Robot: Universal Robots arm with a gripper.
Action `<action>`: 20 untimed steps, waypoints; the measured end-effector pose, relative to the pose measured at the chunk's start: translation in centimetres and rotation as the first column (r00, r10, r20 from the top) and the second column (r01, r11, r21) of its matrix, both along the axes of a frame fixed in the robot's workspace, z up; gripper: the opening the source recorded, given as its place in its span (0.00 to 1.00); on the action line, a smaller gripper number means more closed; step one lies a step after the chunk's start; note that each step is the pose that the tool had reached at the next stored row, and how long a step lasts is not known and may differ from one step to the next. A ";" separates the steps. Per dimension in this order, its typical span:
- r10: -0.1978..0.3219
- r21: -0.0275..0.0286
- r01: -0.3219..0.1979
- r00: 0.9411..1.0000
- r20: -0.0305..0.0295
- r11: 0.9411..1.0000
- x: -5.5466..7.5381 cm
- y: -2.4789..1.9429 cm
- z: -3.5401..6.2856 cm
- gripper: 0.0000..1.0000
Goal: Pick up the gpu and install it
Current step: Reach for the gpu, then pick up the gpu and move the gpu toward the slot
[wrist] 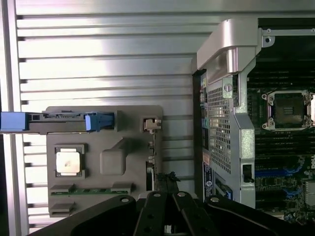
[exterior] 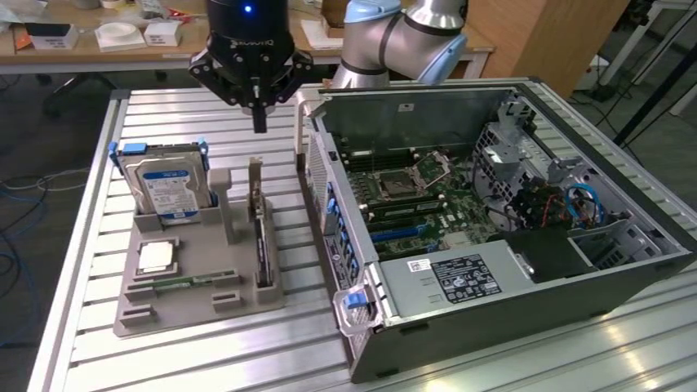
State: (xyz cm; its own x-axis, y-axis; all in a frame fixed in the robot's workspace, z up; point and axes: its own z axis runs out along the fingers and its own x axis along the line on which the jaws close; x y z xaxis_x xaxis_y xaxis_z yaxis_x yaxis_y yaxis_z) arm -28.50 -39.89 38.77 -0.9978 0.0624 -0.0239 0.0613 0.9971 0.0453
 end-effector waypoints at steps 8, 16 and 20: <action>0.001 0.000 -0.001 1.000 0.000 1.000 -0.9 0.00 -0.01 0.11; 0.001 0.000 -0.001 1.000 0.000 1.000 -1.4 0.00 -0.02 0.11; 0.001 0.000 -0.001 1.000 0.000 1.000 -1.3 0.00 -0.02 0.11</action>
